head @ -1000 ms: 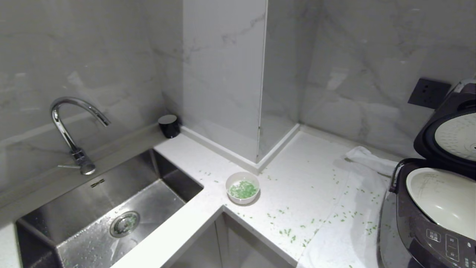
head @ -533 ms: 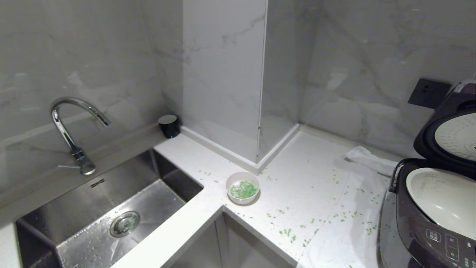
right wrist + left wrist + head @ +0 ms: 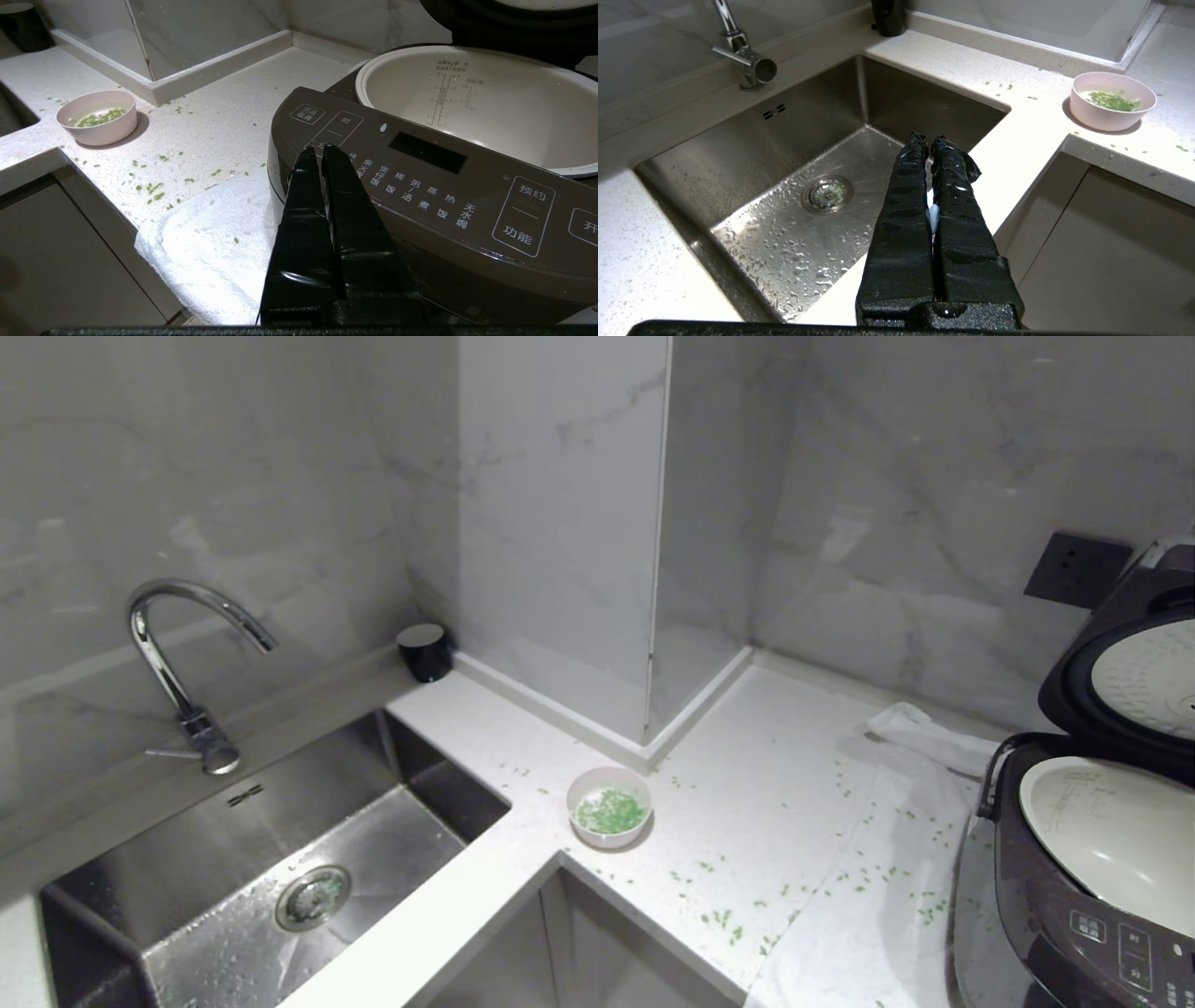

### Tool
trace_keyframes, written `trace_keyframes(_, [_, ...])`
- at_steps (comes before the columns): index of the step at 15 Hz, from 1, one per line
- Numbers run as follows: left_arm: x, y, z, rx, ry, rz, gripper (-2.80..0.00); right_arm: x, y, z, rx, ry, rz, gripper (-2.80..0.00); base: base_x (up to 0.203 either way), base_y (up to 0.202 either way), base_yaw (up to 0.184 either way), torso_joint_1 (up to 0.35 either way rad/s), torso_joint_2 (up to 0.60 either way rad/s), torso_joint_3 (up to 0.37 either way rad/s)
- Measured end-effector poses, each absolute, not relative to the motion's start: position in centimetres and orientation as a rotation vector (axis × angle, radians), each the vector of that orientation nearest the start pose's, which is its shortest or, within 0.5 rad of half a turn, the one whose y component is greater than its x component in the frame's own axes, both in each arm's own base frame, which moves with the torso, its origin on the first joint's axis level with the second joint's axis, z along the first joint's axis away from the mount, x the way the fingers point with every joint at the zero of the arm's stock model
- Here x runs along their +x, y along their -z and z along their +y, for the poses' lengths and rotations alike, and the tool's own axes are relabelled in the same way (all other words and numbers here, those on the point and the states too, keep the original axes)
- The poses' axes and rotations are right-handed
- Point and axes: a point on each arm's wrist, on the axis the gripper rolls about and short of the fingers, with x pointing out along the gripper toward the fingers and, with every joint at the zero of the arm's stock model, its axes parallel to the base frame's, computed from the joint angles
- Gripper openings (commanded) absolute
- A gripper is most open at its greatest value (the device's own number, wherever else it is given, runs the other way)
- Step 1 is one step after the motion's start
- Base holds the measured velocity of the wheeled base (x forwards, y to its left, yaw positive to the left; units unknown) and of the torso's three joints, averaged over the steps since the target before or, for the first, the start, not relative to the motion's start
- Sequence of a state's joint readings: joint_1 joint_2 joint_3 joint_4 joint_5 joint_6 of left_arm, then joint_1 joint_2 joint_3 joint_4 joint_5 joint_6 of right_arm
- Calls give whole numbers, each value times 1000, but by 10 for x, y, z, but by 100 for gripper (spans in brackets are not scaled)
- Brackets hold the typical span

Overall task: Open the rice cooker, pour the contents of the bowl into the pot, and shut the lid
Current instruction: Pour the water from the bowl into the rice cooker

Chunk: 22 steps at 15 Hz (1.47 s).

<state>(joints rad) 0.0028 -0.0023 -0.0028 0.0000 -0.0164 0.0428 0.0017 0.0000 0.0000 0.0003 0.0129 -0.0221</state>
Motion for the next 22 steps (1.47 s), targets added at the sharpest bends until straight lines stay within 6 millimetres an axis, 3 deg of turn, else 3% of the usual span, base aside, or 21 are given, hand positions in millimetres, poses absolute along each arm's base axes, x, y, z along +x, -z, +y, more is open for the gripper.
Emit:
trace_keyframes(12, [-23, -76, 0, 44, 16, -3, -280, -23, -76, 0, -23, -16, -1, -280, 0, 0, 0, 0, 0, 0])
trace_keyframes(22, [-23, -76, 0, 43, 17, -3, -280, -23, -75, 0, -23, -15, 0, -280, 2, 8, -167, 4, 2, 2])
